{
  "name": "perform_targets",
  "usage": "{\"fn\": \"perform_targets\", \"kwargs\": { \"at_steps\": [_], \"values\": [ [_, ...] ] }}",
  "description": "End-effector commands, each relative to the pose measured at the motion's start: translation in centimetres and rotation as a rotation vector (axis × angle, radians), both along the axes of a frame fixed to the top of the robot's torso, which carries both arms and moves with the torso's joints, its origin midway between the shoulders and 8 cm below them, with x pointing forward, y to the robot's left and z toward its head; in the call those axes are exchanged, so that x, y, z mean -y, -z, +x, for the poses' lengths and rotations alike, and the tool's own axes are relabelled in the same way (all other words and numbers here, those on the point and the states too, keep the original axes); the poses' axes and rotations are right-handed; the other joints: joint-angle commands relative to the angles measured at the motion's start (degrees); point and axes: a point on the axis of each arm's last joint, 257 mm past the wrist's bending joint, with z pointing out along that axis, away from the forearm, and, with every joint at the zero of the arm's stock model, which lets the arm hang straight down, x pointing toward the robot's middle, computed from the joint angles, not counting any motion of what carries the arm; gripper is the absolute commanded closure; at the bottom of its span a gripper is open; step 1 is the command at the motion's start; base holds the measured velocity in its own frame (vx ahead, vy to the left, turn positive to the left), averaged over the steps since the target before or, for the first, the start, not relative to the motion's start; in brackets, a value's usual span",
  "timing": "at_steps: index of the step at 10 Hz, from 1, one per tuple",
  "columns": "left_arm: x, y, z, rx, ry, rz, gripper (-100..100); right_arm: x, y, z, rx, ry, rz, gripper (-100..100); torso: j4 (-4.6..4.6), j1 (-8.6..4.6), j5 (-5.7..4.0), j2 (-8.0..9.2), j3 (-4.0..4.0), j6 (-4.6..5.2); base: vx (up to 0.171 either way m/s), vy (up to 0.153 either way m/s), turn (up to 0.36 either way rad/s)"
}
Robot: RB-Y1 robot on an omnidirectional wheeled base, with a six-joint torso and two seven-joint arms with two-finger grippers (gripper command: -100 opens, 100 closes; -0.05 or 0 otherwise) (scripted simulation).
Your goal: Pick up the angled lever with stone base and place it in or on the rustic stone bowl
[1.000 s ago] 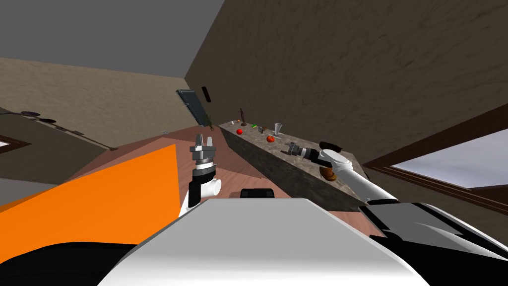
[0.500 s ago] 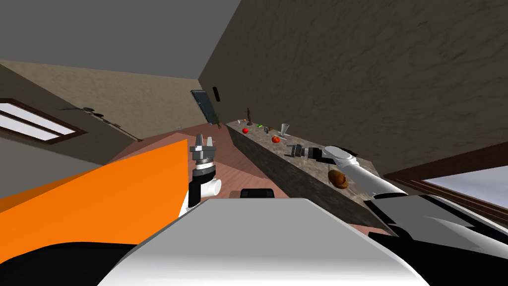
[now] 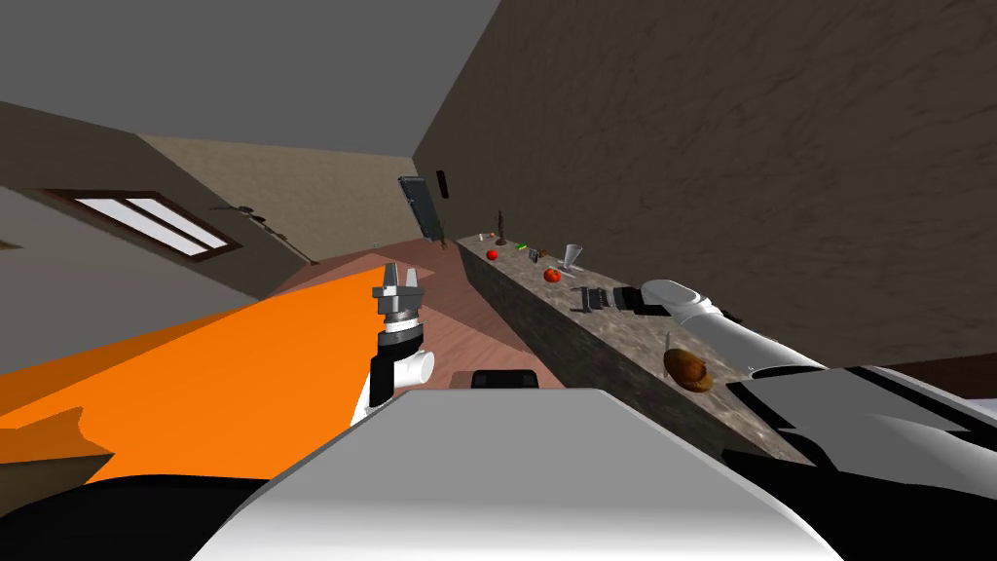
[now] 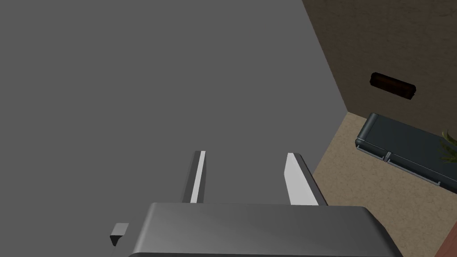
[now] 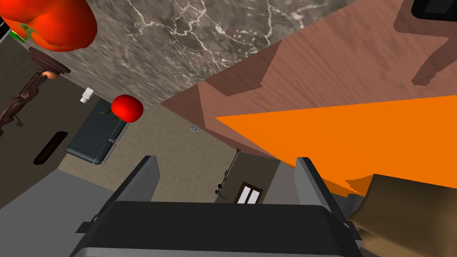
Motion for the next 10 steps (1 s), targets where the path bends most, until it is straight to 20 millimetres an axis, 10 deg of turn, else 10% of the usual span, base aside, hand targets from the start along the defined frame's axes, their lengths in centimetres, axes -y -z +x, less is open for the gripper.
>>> {"fn": "perform_targets", "kwargs": {
  "at_steps": [1, 10],
  "values": [
    [0.0, 0.0, 0.0, 0.000, 0.000, 0.000, 0, 1.2, 1.0, -0.6, -0.011, -0.026, -0.068, -100, 0.00, 0.00, 0.00, 0.00, 0.00, 0.00, -0.008, -0.019, 0.127],
    [0.0, 0.0, 0.0, 0.000, 0.000, 0.000, 0, 12.3, 3.7, -5.9, -0.144, -0.208, -0.484, -100, -0.02, -0.11, -0.04, -0.07, -0.04, 0.07, 0.004, -0.029, 0.155]
  ]
}}
